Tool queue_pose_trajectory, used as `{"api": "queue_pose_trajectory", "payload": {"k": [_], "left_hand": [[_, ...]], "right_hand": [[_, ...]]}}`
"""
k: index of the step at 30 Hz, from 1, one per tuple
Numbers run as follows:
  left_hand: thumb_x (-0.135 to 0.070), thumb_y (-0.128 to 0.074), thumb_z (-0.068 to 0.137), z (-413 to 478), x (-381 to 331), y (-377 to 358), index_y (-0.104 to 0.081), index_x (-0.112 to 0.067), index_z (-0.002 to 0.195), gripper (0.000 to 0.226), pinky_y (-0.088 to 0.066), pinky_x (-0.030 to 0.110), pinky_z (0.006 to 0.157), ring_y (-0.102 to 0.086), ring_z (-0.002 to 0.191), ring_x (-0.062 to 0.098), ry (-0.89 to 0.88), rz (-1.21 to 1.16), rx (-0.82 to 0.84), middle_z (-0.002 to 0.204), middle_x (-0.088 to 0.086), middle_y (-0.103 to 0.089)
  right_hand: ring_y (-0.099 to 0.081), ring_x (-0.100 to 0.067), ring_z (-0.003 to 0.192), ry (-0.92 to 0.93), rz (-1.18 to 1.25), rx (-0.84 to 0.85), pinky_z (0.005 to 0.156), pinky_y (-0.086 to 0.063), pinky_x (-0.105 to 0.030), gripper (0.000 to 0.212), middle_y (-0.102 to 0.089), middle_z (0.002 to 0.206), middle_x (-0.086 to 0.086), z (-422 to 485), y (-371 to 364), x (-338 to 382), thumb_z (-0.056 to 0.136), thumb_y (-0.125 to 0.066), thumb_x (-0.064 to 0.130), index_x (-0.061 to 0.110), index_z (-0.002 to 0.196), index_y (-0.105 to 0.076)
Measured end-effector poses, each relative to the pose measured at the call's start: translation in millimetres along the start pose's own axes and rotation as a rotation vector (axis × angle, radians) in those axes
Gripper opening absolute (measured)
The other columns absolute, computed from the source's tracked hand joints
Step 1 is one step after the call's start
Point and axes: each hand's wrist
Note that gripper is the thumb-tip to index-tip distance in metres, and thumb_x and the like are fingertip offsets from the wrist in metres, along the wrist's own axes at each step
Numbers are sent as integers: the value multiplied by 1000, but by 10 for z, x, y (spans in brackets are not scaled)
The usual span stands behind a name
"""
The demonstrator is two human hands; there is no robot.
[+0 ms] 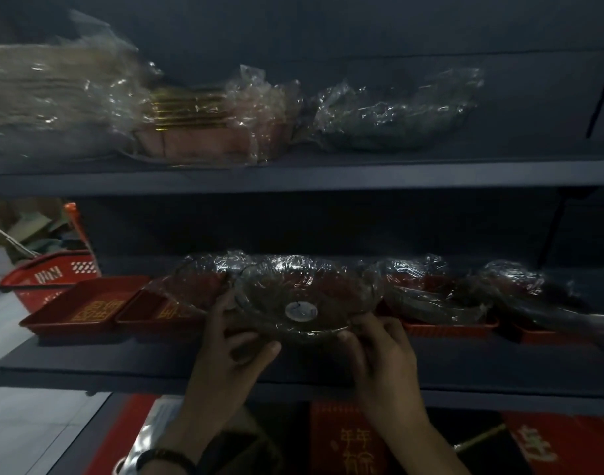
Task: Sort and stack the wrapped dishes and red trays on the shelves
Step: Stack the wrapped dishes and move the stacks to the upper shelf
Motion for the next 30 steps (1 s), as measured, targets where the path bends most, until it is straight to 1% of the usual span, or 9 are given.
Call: {"api": "queue_pose_trajectory", "payload": {"k": [3, 6, 8, 10, 14, 19, 24, 26, 30], "left_hand": [[-11, -88, 83, -146, -126, 68, -60, -46, 131, 66, -53, 8, 83, -71, 110, -2, -41, 62, -39, 115, -23, -75], [-14, -88, 82, -300, -285, 134, -71, -39, 116, 46, -57, 18, 87, -71, 108, -4, -93, 98, -70, 112, -21, -76], [-17, -88, 82, -392, -442, 160, -71, -37, 113, 40, -59, 23, 88, -69, 108, -8, -153, 145, -86, 111, -22, -75], [-21, -89, 80, -471, -647, 202, -72, -34, 110, 38, -62, 25, 85, -73, 103, -3, -221, 157, -97, 109, -15, -76], [-28, -91, 76, -667, -1129, 290, -74, -39, 108, 38, -64, 24, 80, -79, 92, 7, -321, 172, -108, 108, -1, -78], [-25, -92, 66, -995, -1794, 384, -79, -29, 102, 38, -65, 26, 82, -81, 90, 17, -362, 10, -111, 110, 8, -73], [-37, -90, 67, -1255, -2339, 434, -80, -35, 103, 37, -66, 43, 86, -81, 92, 18, -371, -38, -84, 113, 11, -73], [-40, -89, 70, -1300, -2541, 419, -80, -37, 103, 35, -66, 38, 85, -80, 92, 13, -400, 11, -86, 113, 6, -73], [-37, -89, 76, -1259, -2978, 408, -78, -40, 102, 29, -63, 21, 74, -79, 89, 5, -446, 38, -88, 114, -1, -72]], "right_hand": [[-48, 10, 111, -12, 9, -8, 90, -44, -6, 18, -42, 117, 17, -150, 168, 131, 98, -69, 33, 45, 111, -66], [-41, 12, 119, -6, 3, -27, 97, -39, -6, 22, -38, 128, 11, -261, 354, 327, 97, -70, 34, 51, 110, -63], [-44, 14, 116, -11, 37, -27, 90, -38, 1, 25, -37, 129, 13, -313, 486, 511, 99, -69, 33, 56, 105, -59], [-49, 15, 112, -1, 96, -42, 85, -41, 3, 25, -40, 130, 12, -360, 632, 688, 99, -69, 31, 54, 102, -61], [-62, 5, 107, 49, 172, -110, 85, -48, -5, 23, -47, 130, 12, -450, 977, 1027, 98, -70, 28, 50, 104, -68], [-69, -3, 100, 92, 268, -147, 82, -54, -12, 21, -54, 120, 15, -562, 1414, 1473, 93, -75, 25, 45, 99, -71], [-70, 0, 97, 115, 272, -186, 78, -59, -19, 14, -58, 117, 9, -662, 1823, 1814, 92, -76, 32, 42, 101, -72], [-72, -1, 94, 131, 270, -201, 76, -60, -18, 12, -59, 116, 9, -645, 1995, 1938, 90, -76, 34, 41, 99, -72], [-74, -5, 94, 168, 266, -218, 77, -64, -28, 15, -60, 117, 10, -506, 2325, 2210, 87, -76, 42, 42, 101, -72]]}}
Point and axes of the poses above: each hand's wrist, its own z-axis towards the middle knuckle, its own y-axis out of the back of the hand, x = y × z
